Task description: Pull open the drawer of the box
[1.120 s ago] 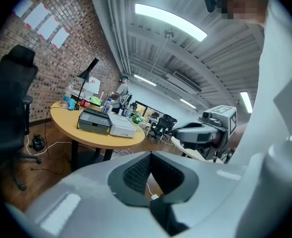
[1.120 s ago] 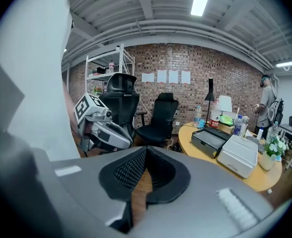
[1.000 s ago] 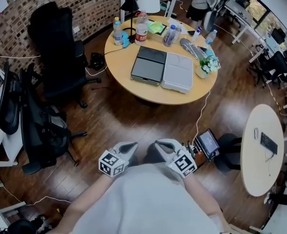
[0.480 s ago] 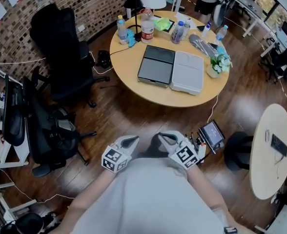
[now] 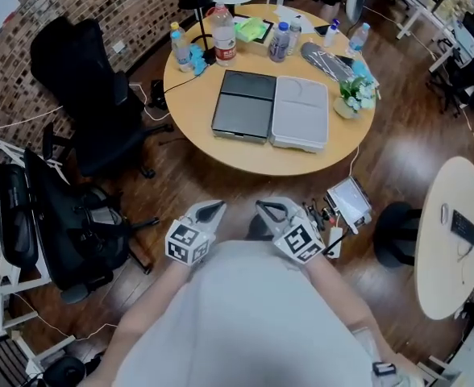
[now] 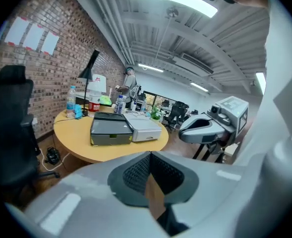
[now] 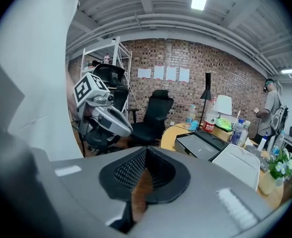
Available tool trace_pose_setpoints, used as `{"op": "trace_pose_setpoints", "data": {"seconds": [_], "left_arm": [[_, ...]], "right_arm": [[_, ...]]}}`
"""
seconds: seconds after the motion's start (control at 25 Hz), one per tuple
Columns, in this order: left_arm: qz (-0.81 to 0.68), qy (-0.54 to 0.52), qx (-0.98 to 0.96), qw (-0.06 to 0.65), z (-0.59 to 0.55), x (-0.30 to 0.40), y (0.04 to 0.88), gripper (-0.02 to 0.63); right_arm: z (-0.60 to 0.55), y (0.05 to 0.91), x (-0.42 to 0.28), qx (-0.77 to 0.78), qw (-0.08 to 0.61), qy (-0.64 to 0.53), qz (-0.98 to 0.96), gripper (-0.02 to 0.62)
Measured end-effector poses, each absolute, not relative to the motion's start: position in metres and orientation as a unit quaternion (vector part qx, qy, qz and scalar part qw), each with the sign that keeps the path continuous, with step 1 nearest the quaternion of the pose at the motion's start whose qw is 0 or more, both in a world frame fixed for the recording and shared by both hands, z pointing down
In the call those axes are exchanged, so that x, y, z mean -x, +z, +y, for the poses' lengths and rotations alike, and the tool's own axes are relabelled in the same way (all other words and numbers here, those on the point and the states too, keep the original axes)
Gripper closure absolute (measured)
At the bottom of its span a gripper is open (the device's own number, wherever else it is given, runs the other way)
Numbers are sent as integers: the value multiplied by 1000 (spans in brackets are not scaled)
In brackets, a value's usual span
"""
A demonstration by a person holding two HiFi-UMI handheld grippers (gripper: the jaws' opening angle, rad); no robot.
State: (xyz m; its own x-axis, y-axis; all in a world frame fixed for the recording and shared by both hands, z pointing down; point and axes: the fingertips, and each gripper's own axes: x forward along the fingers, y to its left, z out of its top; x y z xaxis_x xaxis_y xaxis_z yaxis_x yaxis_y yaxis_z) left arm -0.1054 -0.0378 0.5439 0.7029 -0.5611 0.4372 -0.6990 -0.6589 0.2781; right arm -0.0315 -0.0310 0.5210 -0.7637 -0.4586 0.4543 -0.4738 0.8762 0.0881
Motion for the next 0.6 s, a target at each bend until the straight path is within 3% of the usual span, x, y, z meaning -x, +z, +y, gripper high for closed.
{"op": "trace_pose_setpoints", "data": {"seconds": [0.6], "left_arm": [[-314, 221, -891, 244, -102, 58, 567, 601]], "right_arm": [[-99, 528, 2, -237, 235, 15, -943, 592]]}}
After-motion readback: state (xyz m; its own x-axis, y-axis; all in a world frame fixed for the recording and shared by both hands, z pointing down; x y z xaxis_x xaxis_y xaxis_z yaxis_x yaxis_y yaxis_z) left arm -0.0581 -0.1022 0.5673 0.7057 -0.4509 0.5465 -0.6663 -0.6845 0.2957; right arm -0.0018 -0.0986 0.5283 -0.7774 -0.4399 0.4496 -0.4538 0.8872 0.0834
